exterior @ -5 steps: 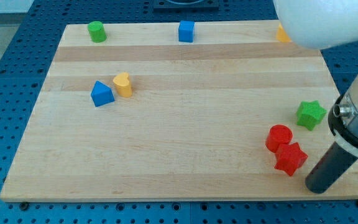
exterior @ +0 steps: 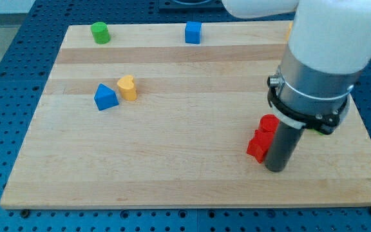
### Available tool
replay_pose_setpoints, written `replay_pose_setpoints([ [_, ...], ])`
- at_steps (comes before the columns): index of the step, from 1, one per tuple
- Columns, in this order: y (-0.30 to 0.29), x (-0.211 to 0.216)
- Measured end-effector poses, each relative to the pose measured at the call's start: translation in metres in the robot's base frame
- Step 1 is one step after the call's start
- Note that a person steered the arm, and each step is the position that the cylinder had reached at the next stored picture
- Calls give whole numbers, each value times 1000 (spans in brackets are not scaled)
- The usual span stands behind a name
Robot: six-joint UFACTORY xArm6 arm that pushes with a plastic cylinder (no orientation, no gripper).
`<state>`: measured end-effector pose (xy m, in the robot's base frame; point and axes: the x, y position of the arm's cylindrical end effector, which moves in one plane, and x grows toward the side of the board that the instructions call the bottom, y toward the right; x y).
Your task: Place the red star to the left of blue triangle
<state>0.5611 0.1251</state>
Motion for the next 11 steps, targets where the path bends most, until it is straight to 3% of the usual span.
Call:
replay_pose_setpoints([
  [7, -59, -100],
  [11, -198, -100],
])
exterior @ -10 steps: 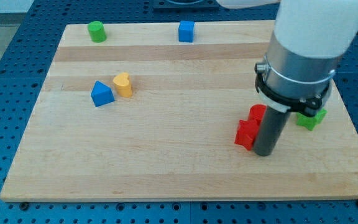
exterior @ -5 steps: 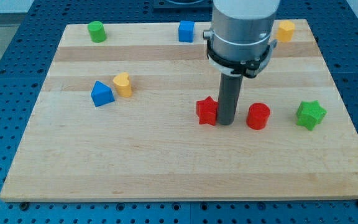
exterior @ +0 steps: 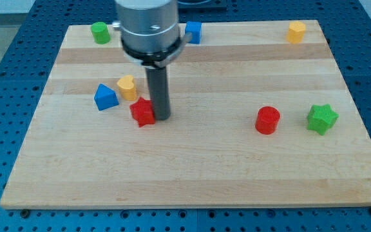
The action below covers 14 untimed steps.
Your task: Place the red star to the left of blue triangle
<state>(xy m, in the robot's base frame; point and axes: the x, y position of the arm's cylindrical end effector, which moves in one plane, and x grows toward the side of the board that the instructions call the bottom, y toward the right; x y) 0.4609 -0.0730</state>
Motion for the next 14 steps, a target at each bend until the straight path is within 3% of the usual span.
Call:
replay_pose_setpoints([
  [6, -124, 26],
  [12, -131, -3],
  [14, -125, 5],
])
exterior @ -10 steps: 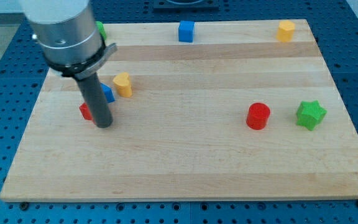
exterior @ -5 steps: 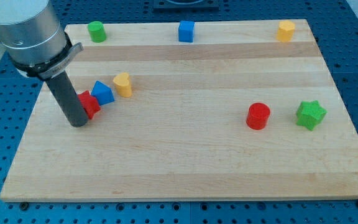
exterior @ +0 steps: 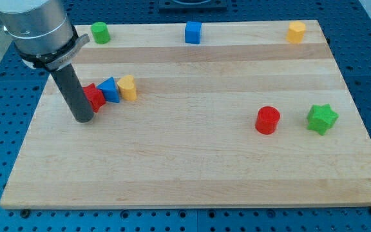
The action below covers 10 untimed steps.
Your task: Place the red star to the left of blue triangle
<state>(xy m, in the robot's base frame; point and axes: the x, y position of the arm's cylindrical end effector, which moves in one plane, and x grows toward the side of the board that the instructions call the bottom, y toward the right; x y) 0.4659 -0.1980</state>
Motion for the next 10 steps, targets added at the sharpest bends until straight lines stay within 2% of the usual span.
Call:
replay_pose_setpoints([
  [2, 37, -1],
  [4, 48, -14],
  [8, -6, -16],
  [10, -8, -19],
])
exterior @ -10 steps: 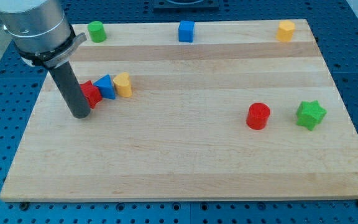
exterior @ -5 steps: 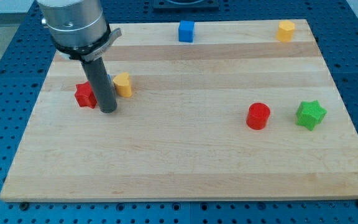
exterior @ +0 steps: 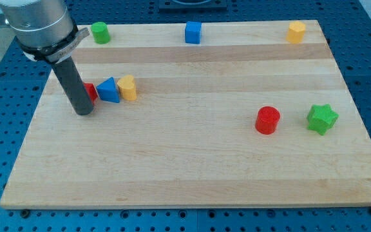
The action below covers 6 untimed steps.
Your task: Place the red star to the left of blue triangle
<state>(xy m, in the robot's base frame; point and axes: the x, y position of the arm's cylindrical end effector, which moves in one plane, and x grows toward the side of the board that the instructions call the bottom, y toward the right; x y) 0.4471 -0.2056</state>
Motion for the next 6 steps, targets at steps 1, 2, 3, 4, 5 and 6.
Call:
replay_pose_setpoints([
  [1, 0, 0],
  [2, 0, 0],
  [3, 0, 3],
  [4, 4, 3],
  [5, 11, 1],
  [6, 26, -6],
])
